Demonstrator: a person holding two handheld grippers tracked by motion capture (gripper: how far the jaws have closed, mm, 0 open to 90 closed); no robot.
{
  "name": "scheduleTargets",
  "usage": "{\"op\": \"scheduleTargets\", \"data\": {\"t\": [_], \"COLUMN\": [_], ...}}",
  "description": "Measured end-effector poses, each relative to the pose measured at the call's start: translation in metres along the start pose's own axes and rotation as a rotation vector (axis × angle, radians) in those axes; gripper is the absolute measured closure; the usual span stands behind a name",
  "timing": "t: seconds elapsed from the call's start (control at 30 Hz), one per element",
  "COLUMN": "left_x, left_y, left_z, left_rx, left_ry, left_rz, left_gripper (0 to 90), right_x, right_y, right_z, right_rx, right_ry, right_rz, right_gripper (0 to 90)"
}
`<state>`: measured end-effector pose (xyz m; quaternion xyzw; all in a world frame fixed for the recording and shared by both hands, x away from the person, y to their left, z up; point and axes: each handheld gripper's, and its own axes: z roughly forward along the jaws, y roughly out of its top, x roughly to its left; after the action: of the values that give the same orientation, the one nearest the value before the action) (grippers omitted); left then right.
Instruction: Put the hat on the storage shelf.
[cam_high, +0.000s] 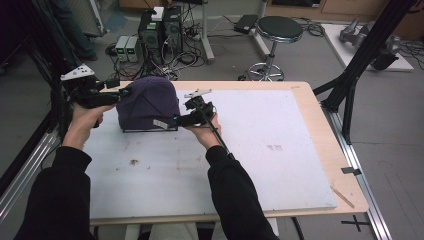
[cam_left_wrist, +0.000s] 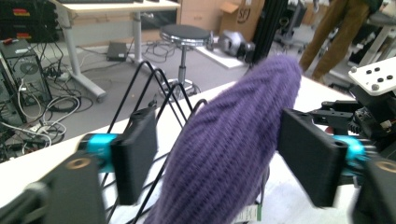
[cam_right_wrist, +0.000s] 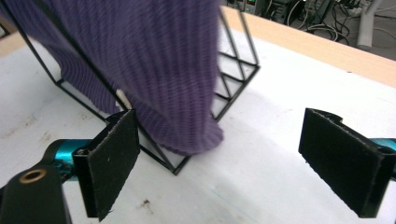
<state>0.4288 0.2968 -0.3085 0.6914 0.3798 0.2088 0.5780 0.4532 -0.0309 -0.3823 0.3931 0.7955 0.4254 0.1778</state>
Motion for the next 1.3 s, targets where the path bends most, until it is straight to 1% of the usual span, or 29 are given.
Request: {"op": "scheduleTargets", "data": {"t": [0.13, 0.2, 0.27, 0.37, 0.4, 0.47, 0.6, 0.73, 0.8, 0.83, 0.9, 1.0, 1.03, 1.1, 1.17, 1.2, 1.27, 1.3], "left_x": [-0.002, -0.004, -0.007, -0.012, -0.014, -0.017, -0.021, -0.026, -0.030, -0.032, -0.036, -0.043, -0.045, -0.049, -0.052, -0.053, -0.057, -0.059], "left_y": [0.001, 0.001, 0.002, 0.002, 0.003, 0.004, 0.008, 0.011, 0.011, 0.012, 0.012, 0.014, 0.014, 0.016, 0.017, 0.018, 0.018, 0.018], "left_z": [-0.001, -0.001, 0.001, 0.001, 0.001, -0.001, -0.006, -0.011, -0.013, -0.014, -0.016, -0.018, -0.019, -0.021, -0.023, -0.024, -0.029, -0.031], "left_rx": [-0.006, -0.004, 0.005, 0.016, 0.011, 0.001, -0.022, -0.040, -0.057, -0.064, -0.071, -0.084, -0.090, -0.098, -0.103, -0.105, -0.121, -0.128], "left_ry": [0.001, 0.000, -0.005, -0.005, -0.011, -0.007, 0.008, 0.032, 0.042, 0.049, 0.056, 0.078, 0.080, 0.100, 0.110, 0.117, 0.136, 0.140], "left_rz": [0.001, 0.007, 0.016, 0.039, 0.037, 0.047, 0.063, 0.068, 0.071, 0.074, 0.081, 0.099, 0.104, 0.115, 0.116, 0.120, 0.134, 0.135], "left_gripper": [21.1, 20.6, 18.7, 18.2, 18.2, 18.1, 18.1, 18.0, 18.0, 18.1, 17.9, 16.8, 16.8, 16.7, 16.7, 16.7, 16.7, 16.7], "right_x": [-0.010, -0.015, -0.018, -0.023, -0.026, -0.033, -0.050, -0.063, -0.069, -0.073, -0.079, -0.088, -0.093, -0.100, -0.107, -0.109, -0.115, -0.119], "right_y": [0.003, 0.004, 0.005, 0.005, 0.005, 0.005, 0.004, 0.002, 0.000, -0.002, -0.006, -0.013, -0.016, -0.021, -0.026, -0.028, -0.035, -0.039], "right_z": [-0.013, -0.018, -0.023, -0.030, -0.034, -0.041, -0.061, -0.083, -0.093, -0.100, -0.112, -0.129, -0.136, -0.148, -0.159, -0.165, -0.176, -0.181], "right_rx": [-0.031, -0.042, -0.053, -0.064, -0.064, -0.071, -0.114, -0.174, -0.195, -0.215, -0.250, -0.294, -0.311, -0.328, -0.355, -0.366, -0.383, -0.398], "right_ry": [-0.022, -0.028, -0.032, -0.052, -0.058, -0.069, -0.103, -0.131, -0.143, -0.151, -0.178, -0.212, -0.232, -0.253, -0.277, -0.289, -0.332, -0.344], "right_rz": [0.018, 0.021, 0.034, 0.030, 0.030, 0.037, 0.063, 0.064, 0.071, 0.077, 0.082, 0.095, 0.098, 0.112, 0.119, 0.117, 0.099, 0.101], "right_gripper": [11.6, 11.5, 11.5, 11.5, 11.6, 11.6, 11.5, 11.5, 11.6, 11.5, 11.5, 11.5, 11.5, 11.5, 11.5, 11.5, 11.5, 11.5]}}
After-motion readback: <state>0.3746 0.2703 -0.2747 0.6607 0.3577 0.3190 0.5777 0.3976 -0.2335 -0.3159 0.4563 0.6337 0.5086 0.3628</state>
